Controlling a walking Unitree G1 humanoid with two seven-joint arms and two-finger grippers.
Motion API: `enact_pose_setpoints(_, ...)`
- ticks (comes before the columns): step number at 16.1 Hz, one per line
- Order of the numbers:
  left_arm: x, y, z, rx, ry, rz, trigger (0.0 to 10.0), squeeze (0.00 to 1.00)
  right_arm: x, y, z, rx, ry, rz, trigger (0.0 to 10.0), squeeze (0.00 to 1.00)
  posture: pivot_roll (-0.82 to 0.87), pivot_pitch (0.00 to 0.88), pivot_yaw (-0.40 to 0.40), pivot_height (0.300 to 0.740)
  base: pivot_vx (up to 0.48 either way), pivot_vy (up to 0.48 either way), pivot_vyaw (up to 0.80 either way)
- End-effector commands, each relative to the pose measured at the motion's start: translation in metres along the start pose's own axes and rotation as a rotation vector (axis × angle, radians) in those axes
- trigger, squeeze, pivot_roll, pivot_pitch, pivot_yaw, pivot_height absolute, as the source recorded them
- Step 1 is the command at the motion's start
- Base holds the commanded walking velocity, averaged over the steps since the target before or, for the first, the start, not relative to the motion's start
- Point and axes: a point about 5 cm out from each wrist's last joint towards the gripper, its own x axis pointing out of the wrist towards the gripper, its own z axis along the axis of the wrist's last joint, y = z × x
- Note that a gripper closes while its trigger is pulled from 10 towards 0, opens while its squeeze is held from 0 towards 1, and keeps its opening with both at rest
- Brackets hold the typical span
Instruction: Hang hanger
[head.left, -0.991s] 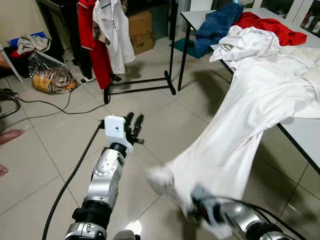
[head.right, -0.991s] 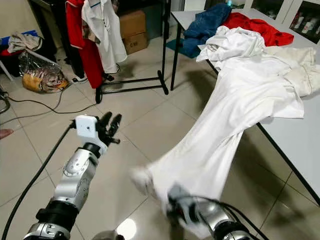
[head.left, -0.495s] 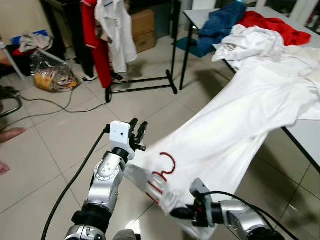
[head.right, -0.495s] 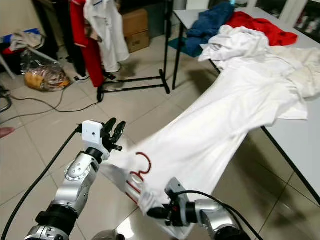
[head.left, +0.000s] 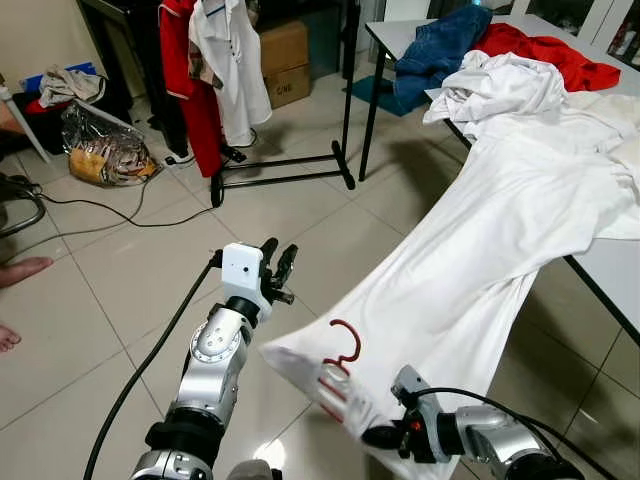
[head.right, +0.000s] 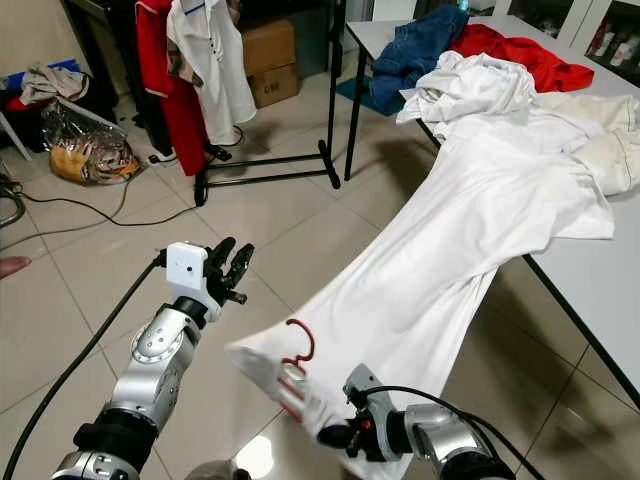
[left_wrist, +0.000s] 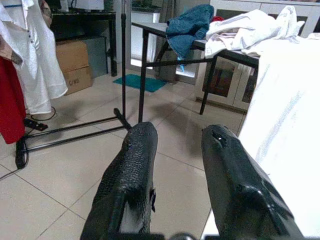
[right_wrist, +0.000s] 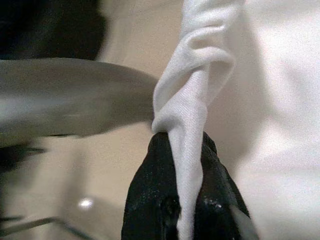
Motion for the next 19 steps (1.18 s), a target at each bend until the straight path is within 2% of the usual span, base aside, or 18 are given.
enact_pose_setpoints(1, 0.000, 0.001, 0.000, 0.011, -0.003, -0.001, 10.0, 0.00, -0.005, -0.016, 0.019, -0.029, -0.089, -0.179, 10.0, 0.00, 0.12, 0.000, 0.035, 0.740, 0.000, 0.000, 0.00)
enact_pose_setpoints(2, -0.001, 0.002, 0.000, 0.012, -0.003, 0.001, 10.0, 0.00, -0.012, -0.027, 0.041, -0.012, -0.242, -0.310, 10.0, 0.00, 0.12, 0.000, 0.036, 0.740, 0.000, 0.000, 0.00)
enact_pose_setpoints(4, -0.001, 0.002, 0.000, 0.015, -0.004, 0.001, 10.0, 0.00, -0.016, -0.030, 0.055, 0.015, -0.339, -0.336, 10.0, 0.00, 0.12, 0.000, 0.036, 0.740, 0.000, 0.000, 0.00)
enact_pose_setpoints(5, -0.001, 0.002, -0.001, 0.016, -0.003, 0.000, 10.0, 0.00, -0.016, -0.030, 0.063, 0.000, -0.385, -0.355, 10.0, 0.00, 0.12, 0.000, 0.037, 0.740, 0.000, 0.000, 0.00)
enact_pose_setpoints(9, -0.004, 0.004, -0.016, -0.031, 0.065, 0.027, 10.0, 0.00, -0.009, -0.030, 0.067, -0.018, -0.399, -0.433, 10.0, 0.00, 0.12, 0.000, 0.037, 0.740, 0.000, 0.000, 0.00)
enact_pose_setpoints(10, -0.012, 0.010, -0.034, -0.064, 0.148, 0.077, 10.0, 0.00, -0.004, -0.028, 0.066, -0.026, -0.386, -0.481, 10.0, 0.00, 0.12, 0.000, 0.035, 0.740, 0.000, 0.000, 0.00)
enact_pose_setpoints(14, -0.031, 0.017, -0.067, -0.068, 0.308, 0.161, 10.0, 0.00, 0.004, -0.026, 0.060, -0.060, -0.331, -0.598, 10.0, 0.00, 0.12, 0.000, 0.033, 0.740, 0.000, 0.000, 0.00)
enact_pose_setpoints(15, -0.031, 0.017, -0.067, -0.068, 0.308, 0.161, 10.0, 0.00, 0.004, -0.026, 0.060, -0.060, -0.331, -0.598, 10.0, 0.00, 0.12, 0.000, 0.033, 0.740, 0.000, 0.000, 0.00)
enact_pose_setpoints(17, -0.045, 0.021, -0.085, -0.101, 0.396, 0.231, 10.0, 0.00, 0.004, -0.023, 0.059, -0.112, -0.382, -0.659, 10.0, 0.00, 0.13, 0.000, 0.030, 0.740, 0.000, 0.000, 0.00)
enact_pose_setpoints(19, -0.050, 0.021, -0.091, -0.112, 0.428, 0.259, 10.0, 0.00, 0.008, -0.020, 0.053, -0.127, -0.356, -0.653, 10.0, 0.00, 0.13, 0.000, 0.024, 0.740, 0.000, 0.000, 0.00)
